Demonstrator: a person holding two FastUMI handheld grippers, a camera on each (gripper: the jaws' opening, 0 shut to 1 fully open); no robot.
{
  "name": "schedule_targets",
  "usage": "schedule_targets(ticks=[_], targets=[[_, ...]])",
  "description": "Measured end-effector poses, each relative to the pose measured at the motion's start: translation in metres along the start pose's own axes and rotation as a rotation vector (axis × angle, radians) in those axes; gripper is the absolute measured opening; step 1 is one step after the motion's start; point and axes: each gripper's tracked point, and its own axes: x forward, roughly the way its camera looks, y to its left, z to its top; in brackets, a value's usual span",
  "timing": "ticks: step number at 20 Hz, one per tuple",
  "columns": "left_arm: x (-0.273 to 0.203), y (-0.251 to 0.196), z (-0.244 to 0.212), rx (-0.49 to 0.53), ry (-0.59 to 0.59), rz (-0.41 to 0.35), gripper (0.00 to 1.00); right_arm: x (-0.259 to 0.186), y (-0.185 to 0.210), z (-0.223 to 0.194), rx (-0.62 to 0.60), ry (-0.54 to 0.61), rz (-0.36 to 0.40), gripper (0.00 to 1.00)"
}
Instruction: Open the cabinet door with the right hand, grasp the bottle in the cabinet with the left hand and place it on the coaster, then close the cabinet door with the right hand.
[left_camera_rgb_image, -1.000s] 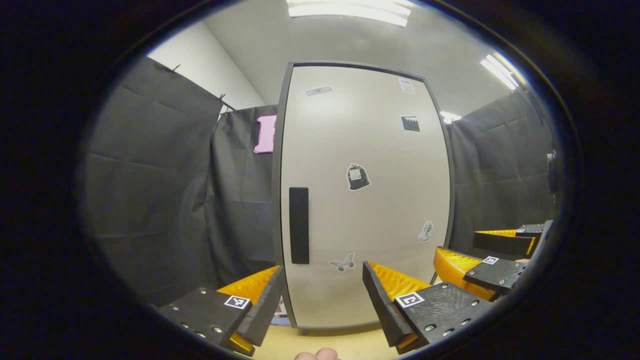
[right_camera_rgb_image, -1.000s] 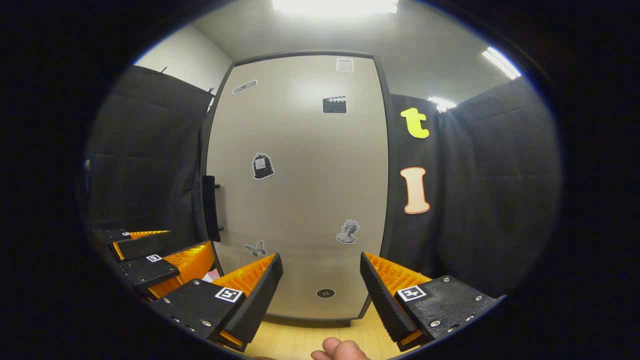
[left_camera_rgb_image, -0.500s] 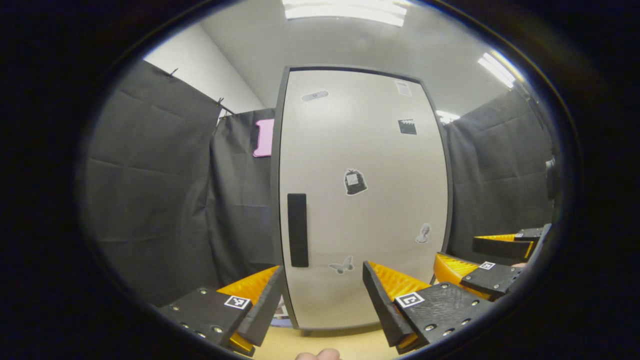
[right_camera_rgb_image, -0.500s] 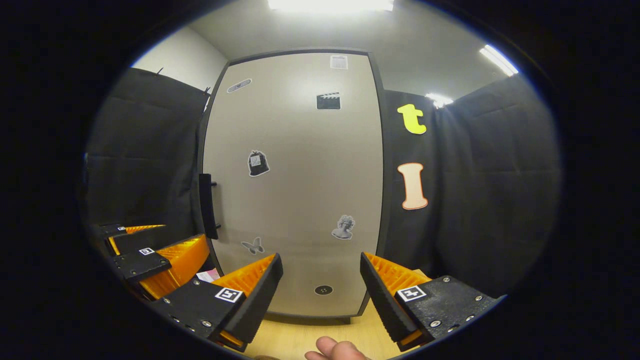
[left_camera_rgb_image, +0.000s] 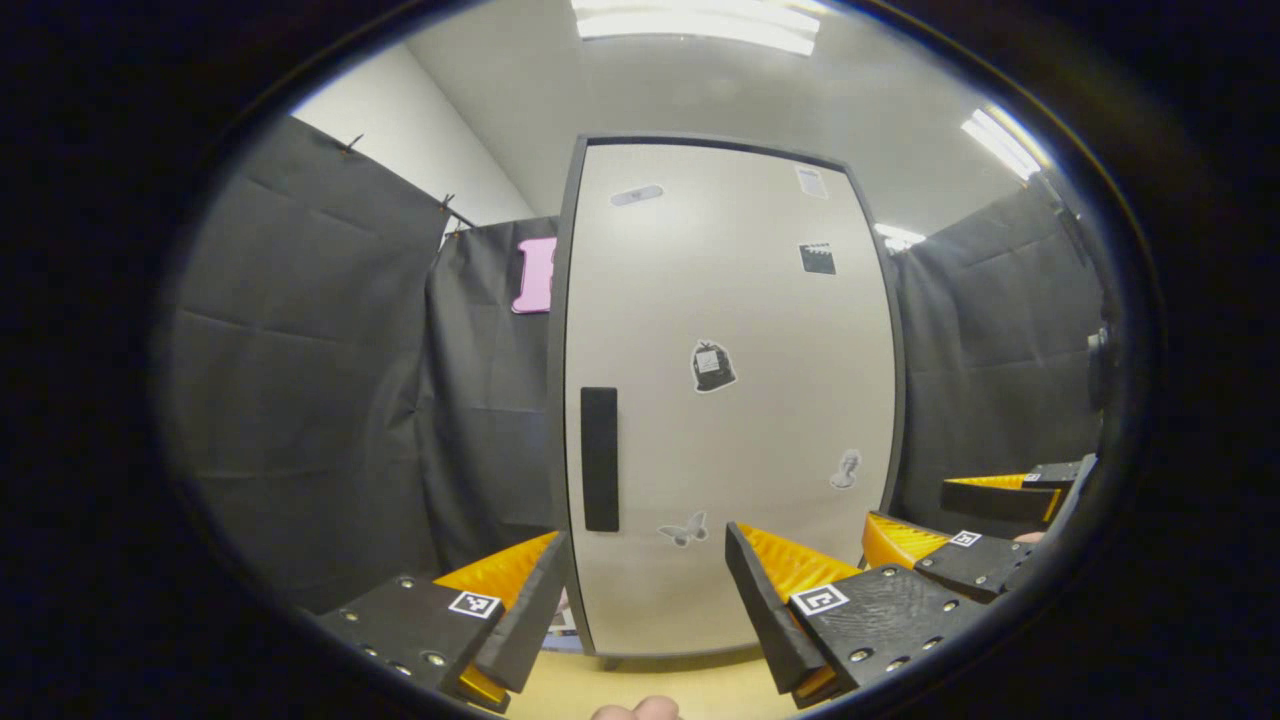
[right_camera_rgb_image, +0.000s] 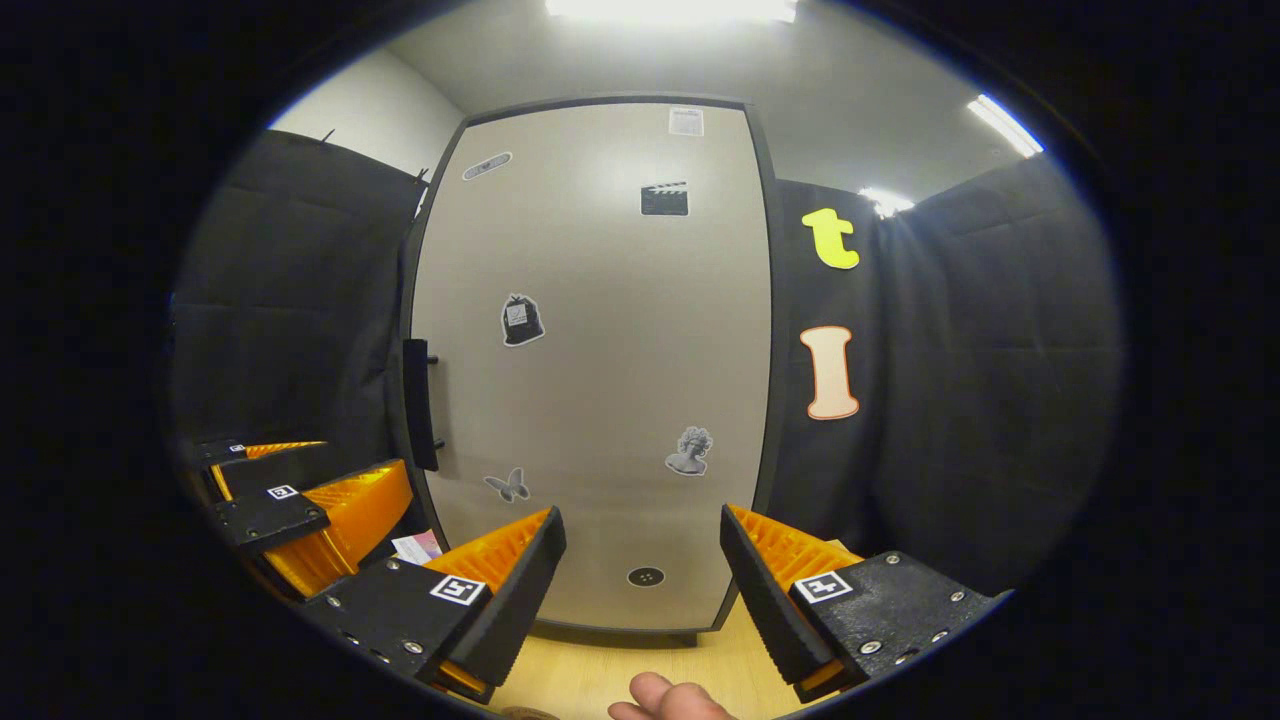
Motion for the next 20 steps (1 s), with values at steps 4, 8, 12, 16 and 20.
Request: schedule_targets(ticks=[4, 8, 12, 16, 20], targets=[[0.0, -0.001, -0.004, 0.006, 0.005, 0.002, 0.93, 0.001, -0.002, 0.0, 0.009, -0.006, 0.01, 0.96], [0.003, -0.001, -0.001, -0.003, -0.011, -0.007, 0.89, 0.004, -0.007, -0.014, 0.005, 0.027, 0.01, 0.96], [-0.015, 0.018, 0.0, -0.01, -0.018, 0.044, 0.93, 0.014, 0.001, -0.014, -0.005, 0.035, 0.039, 0.96], [-0.037, 0.04, -0.008, 0.014, 0.0, 0.093, 0.89, 0.023, 0.016, -0.008, -0.012, 0.018, 0.069, 0.96], [-0.062, 0.058, -0.013, 0.021, 0.013, 0.145, 0.93, 0.027, 0.039, -0.002, -0.027, 0.009, 0.115, 0.96]])
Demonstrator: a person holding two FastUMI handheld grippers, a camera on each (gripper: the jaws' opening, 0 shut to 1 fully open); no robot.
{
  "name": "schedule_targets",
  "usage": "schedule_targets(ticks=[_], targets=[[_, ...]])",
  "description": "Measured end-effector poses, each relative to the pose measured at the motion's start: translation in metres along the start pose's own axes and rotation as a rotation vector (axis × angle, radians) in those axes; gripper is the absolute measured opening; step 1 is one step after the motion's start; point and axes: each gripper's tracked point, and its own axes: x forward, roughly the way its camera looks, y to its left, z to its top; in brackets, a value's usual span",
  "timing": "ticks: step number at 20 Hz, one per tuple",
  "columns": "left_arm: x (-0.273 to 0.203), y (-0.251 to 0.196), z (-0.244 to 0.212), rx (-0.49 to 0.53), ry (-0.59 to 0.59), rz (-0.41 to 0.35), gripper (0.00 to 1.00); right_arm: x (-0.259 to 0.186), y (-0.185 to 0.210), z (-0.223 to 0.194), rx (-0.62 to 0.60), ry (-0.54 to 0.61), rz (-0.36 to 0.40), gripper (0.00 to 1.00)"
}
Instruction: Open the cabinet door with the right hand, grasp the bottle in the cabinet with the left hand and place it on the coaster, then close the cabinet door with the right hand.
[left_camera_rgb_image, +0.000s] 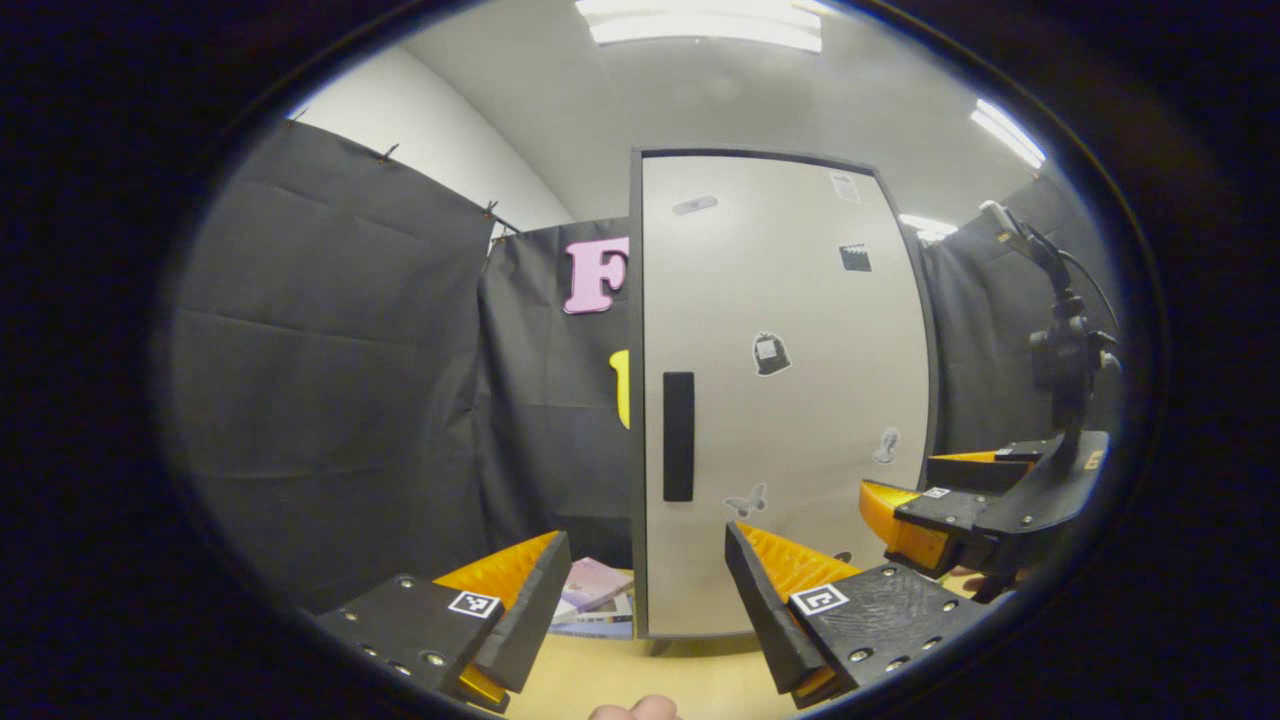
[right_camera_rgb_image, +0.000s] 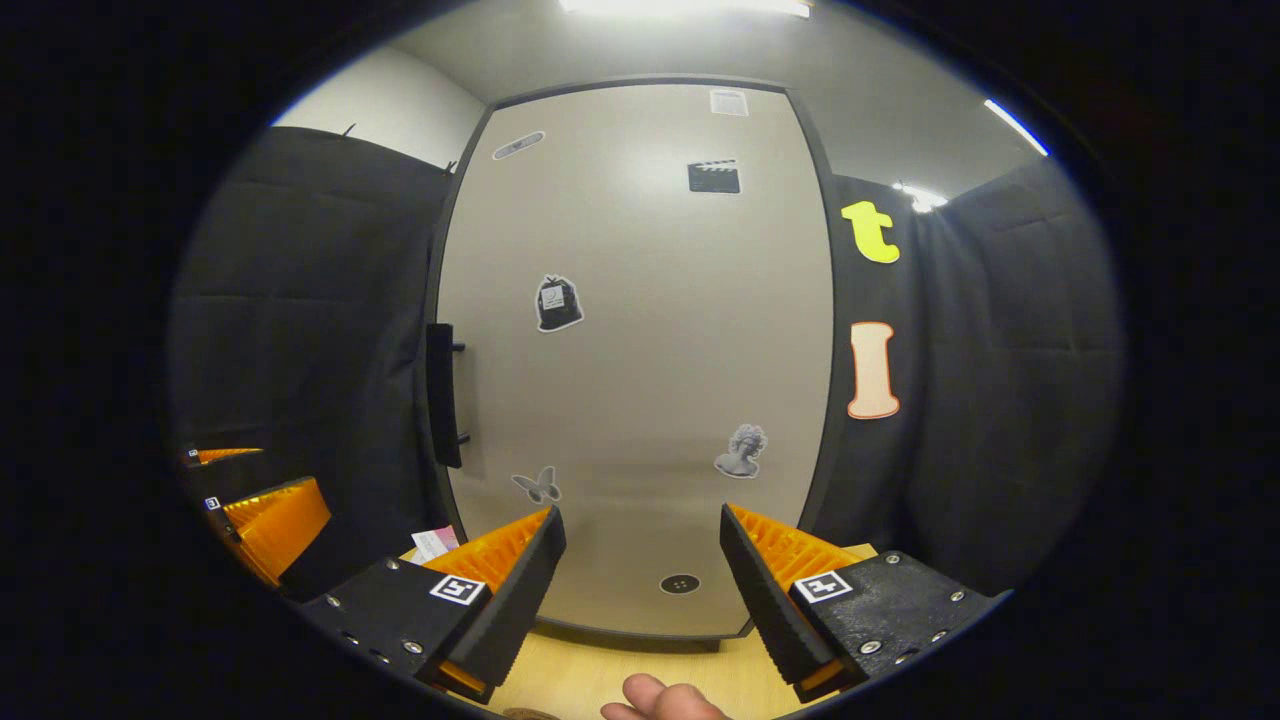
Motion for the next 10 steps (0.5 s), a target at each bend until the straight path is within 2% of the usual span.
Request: schedule_targets(ticks=[2, 3, 5, 6, 10], targets=[[-0.015, 0.009, -0.006, 0.003, 0.011, 0.018, 0.93, 0.004, 0.015, 0.005, -0.009, -0.011, 0.028, 0.96], [-0.023, 0.015, -0.009, 0.01, 0.016, 0.029, 0.89, 0.007, 0.024, 0.007, -0.012, -0.018, 0.042, 0.96], [-0.04, 0.028, -0.016, 0.032, 0.024, 0.057, 0.93, 0.013, 0.044, 0.013, -0.021, -0.038, 0.078, 0.96], [-0.05, 0.035, -0.02, 0.039, 0.031, 0.074, 0.89, 0.018, 0.054, 0.016, -0.031, -0.048, 0.091, 0.96], [-0.085, 0.054, -0.034, 0.031, 0.053, 0.121, 0.89, 0.038, 0.092, 0.026, -0.045, -0.069, 0.147, 0.96]])
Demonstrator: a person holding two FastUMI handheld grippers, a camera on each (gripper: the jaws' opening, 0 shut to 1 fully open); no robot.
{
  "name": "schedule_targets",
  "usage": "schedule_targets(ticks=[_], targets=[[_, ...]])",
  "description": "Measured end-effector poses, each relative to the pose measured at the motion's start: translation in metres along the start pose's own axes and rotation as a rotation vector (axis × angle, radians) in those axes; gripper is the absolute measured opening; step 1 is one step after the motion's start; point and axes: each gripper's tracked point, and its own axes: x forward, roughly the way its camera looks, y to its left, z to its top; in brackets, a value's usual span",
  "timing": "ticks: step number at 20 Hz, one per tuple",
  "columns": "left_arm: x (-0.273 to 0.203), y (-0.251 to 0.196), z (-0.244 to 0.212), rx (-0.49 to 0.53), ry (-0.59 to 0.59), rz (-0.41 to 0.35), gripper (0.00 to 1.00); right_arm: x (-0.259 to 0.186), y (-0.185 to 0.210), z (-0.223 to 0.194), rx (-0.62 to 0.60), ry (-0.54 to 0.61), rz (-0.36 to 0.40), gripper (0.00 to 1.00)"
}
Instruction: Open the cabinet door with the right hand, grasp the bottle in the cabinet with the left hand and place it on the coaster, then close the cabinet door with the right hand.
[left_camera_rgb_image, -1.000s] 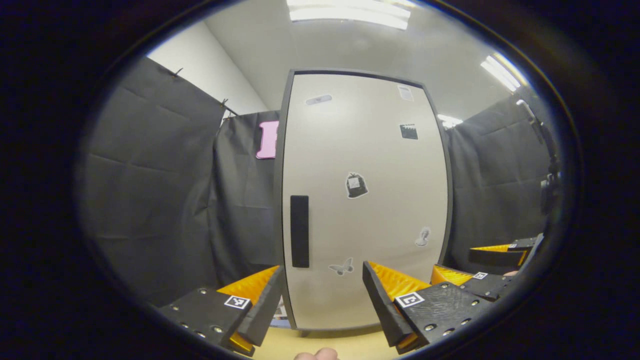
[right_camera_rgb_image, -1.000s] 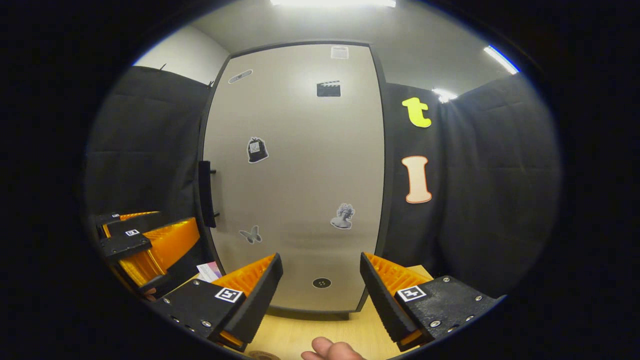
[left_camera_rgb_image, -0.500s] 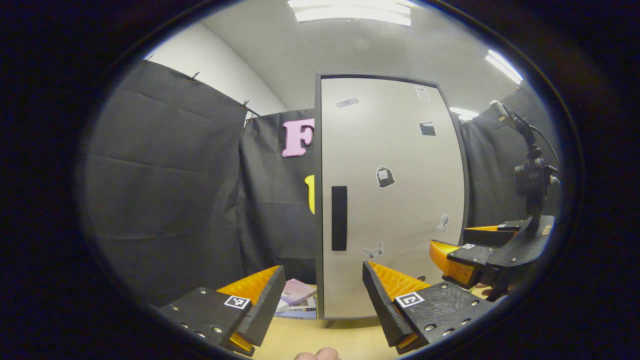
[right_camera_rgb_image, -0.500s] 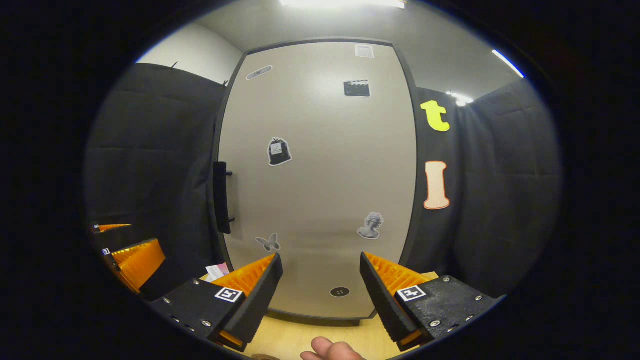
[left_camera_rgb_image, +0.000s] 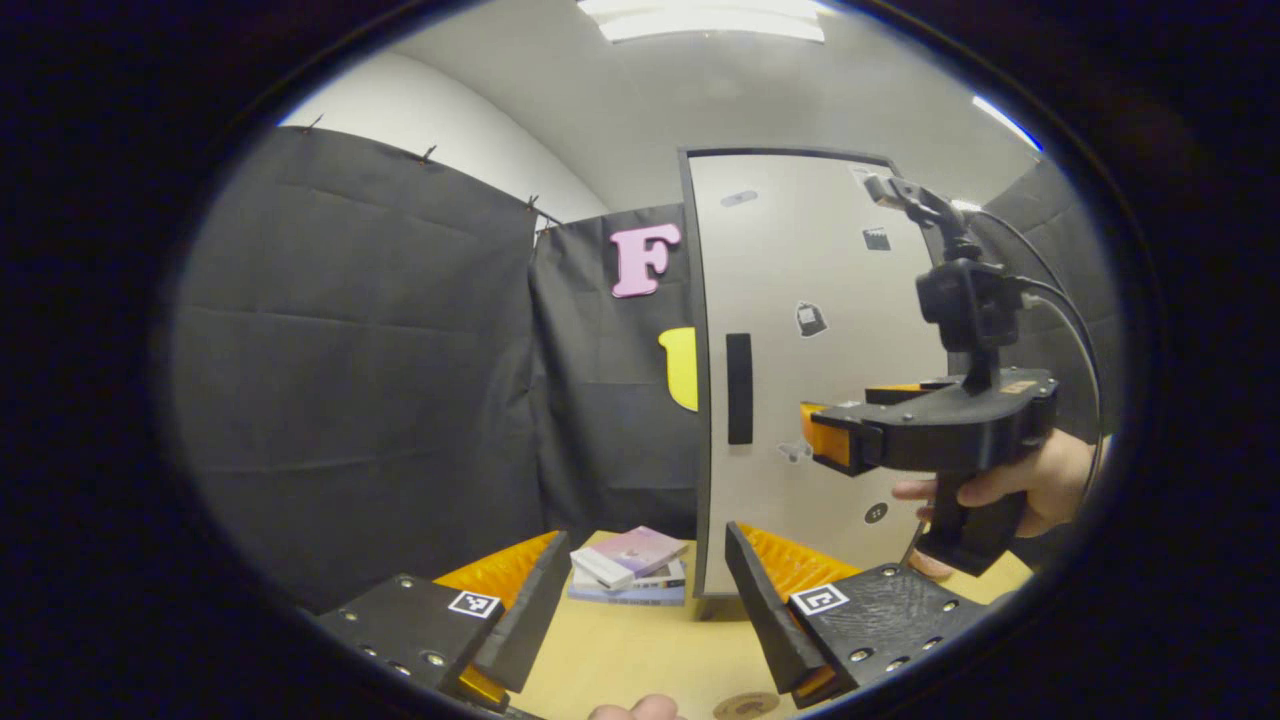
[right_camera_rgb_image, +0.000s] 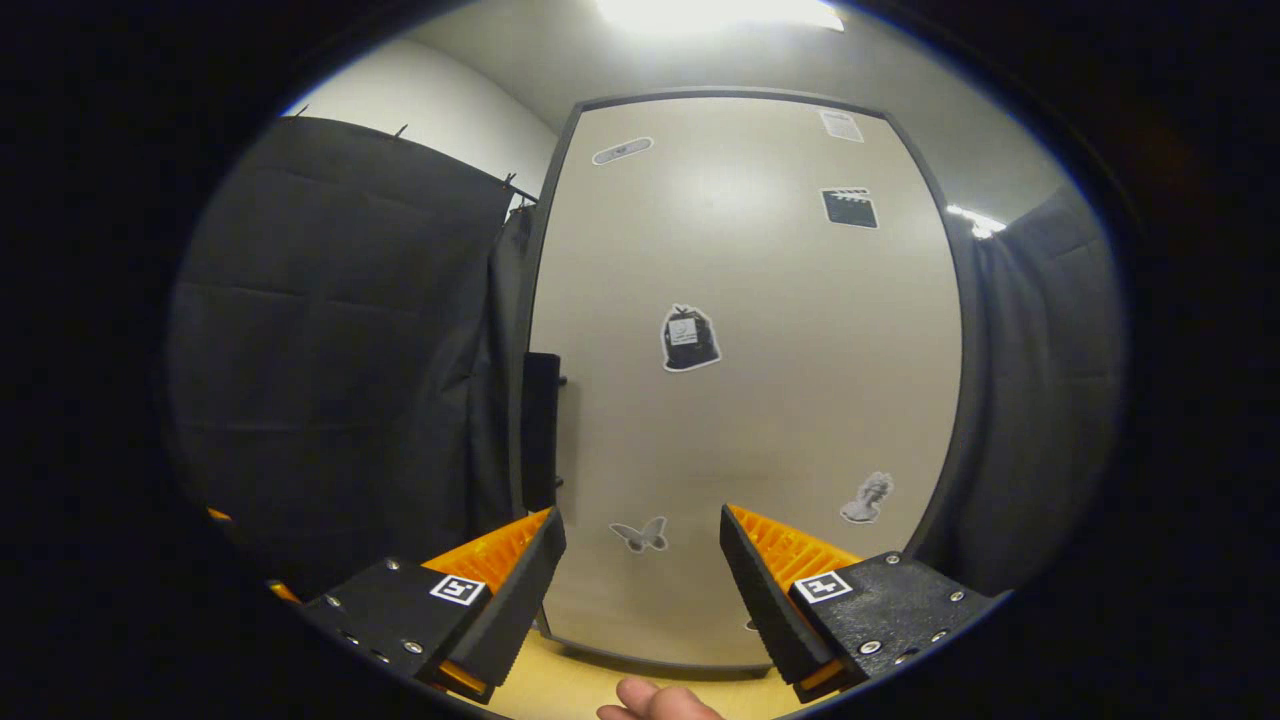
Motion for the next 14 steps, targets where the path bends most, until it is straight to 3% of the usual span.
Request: schedule_targets(ticks=[2, 6, 7, 10, 11, 13, 14], targets=[[-0.015, 0.01, -0.002, -0.004, -0.008, 0.016, 0.85, 0.016, 0.012, 0.0, 0.017, 0.01, 0.008, 0.96], [-0.036, 0.025, -0.03, 0.0, 0.037, 0.064, 0.94, 0.05, 0.049, -0.001, -0.001, 0.011, 0.1, 0.95], [-0.04, 0.027, -0.039, -0.006, 0.056, 0.073, 0.89, 0.057, 0.056, 0.001, -0.013, 0.005, 0.115, 0.94], [-0.048, 0.038, -0.058, -0.034, 0.088, 0.105, 0.94, 0.075, 0.061, 0.0, -0.069, 0.007, 0.083, 0.85], [-0.051, 0.04, -0.058, -0.047, 0.092, 0.114, 0.85, 0.08, 0.06, -0.002, -0.085, 0.009, 0.069, 0.83], [-0.054, 0.047, -0.056, -0.058, 0.085, 0.131, 0.94, 0.088, 0.07, -0.011, -0.092, 0.038, 0.095, 0.66], [-0.056, 0.052, -0.054, -0.055, 0.08, 0.131, 0.89, 0.093, 0.07, -0.016, -0.096, 0.058, 0.093, 0.5]])
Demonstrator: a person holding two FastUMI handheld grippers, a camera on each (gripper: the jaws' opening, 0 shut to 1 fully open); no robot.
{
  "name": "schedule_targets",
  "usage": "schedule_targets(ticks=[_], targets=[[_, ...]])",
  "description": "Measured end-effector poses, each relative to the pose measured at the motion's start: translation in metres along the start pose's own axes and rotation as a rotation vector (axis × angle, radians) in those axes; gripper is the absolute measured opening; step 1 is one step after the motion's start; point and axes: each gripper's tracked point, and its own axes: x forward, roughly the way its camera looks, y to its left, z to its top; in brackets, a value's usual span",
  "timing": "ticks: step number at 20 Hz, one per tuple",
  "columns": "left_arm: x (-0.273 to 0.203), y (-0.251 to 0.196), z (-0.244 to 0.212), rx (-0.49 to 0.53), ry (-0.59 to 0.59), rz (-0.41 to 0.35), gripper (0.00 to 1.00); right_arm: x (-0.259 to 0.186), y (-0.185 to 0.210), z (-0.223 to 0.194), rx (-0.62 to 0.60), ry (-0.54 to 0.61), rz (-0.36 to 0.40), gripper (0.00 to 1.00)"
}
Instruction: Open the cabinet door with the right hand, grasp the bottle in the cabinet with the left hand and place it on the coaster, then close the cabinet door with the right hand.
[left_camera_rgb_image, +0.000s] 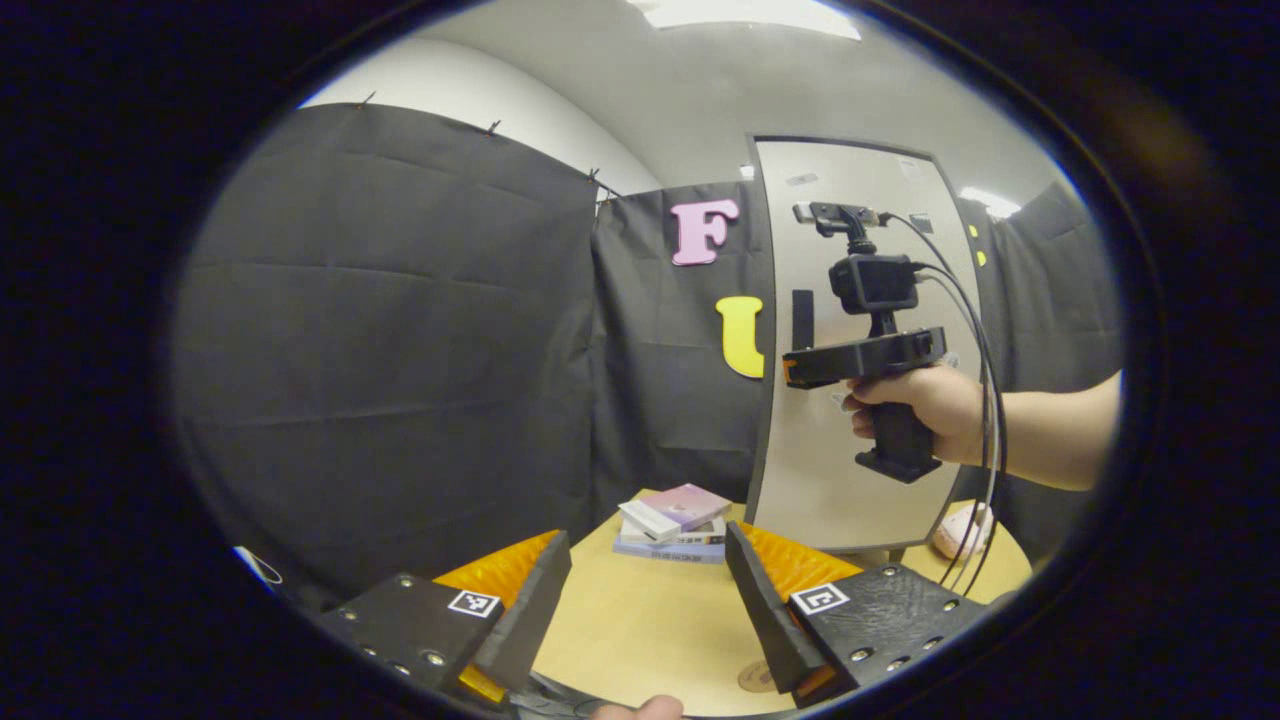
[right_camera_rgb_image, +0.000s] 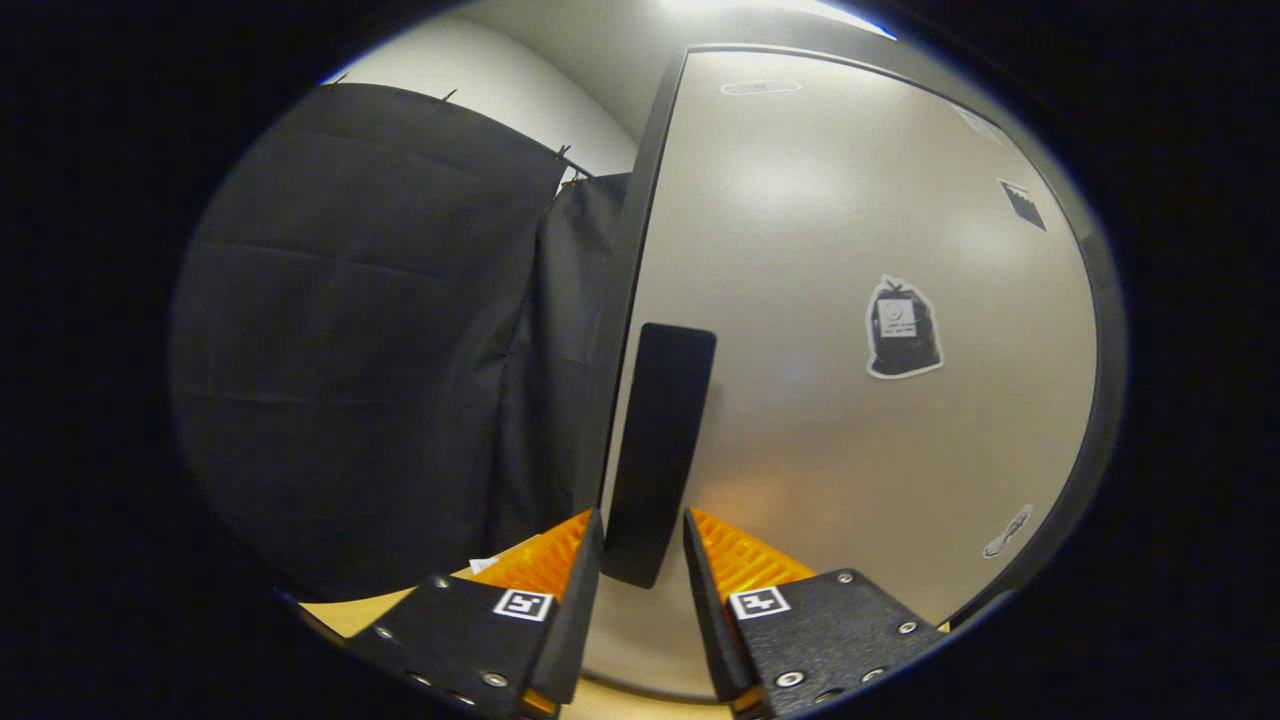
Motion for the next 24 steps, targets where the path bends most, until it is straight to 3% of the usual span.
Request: schedule_targets(ticks=[1, 4, 5, 6, 8, 9, 12, 15, 17, 21, 22, 24], targets=[[-0.002, 0.006, 0.0, 0.002, -0.005, 0.0, 0.89, -0.001, 0.0, 0.003, 0.021, 0.004, -0.007, 0.39], [0.001, 0.006, -0.009, -0.006, 0.006, -0.023, 0.94, -0.003, 0.001, 0.002, 0.126, 0.033, 0.021, 0.28], [0.002, 0.005, -0.012, -0.009, 0.01, -0.036, 0.89, -0.004, 0.001, 0.002, 0.12, 0.039, 0.031, 0.26], [0.002, 0.004, -0.013, -0.01, 0.012, -0.049, 0.94, -0.005, 0.001, 0.001, 0.111, 0.047, 0.035, 0.23], [0.005, 0.002, -0.013, -0.01, 0.013, -0.073, 0.89, -0.009, 0.003, 0.001, 0.108, 0.056, 0.043, 0.2], [0.007, 0.0, -0.013, -0.014, 0.015, -0.089, 0.94, -0.012, 0.003, 0.001, 0.109, 0.058, 0.051, 0.2], [0.022, -0.003, -0.011, -0.008, 0.002, -0.128, 0.89, -0.027, 0.009, 0.001, 0.101, 0.056, 0.093, 0.19], [0.023, -0.012, -0.013, -0.03, 0.011, -0.185, 0.94, -0.055, 0.013, 0.003, 0.057, 0.054, 0.138, 0.2], [0.026, -0.017, -0.012, -0.034, -0.002, -0.208, 0.89, -0.072, 0.014, 0.003, 0.073, 0.05, 0.177, 0.2], [0.026, -0.031, -0.006, -0.027, -0.013, -0.184, 0.89, -0.1, 0.008, 0.001, 0.079, 0.04, 0.24, 0.2], [0.024, -0.034, -0.002, -0.039, -0.016, -0.175, 0.94, -0.1, 0.002, -0.002, 0.082, 0.04, 0.258, 0.2], [0.024, -0.043, 0.003, -0.048, -0.019, -0.16, 0.89, -0.108, -0.006, -0.005, 0.085, 0.036, 0.302, 0.2]])
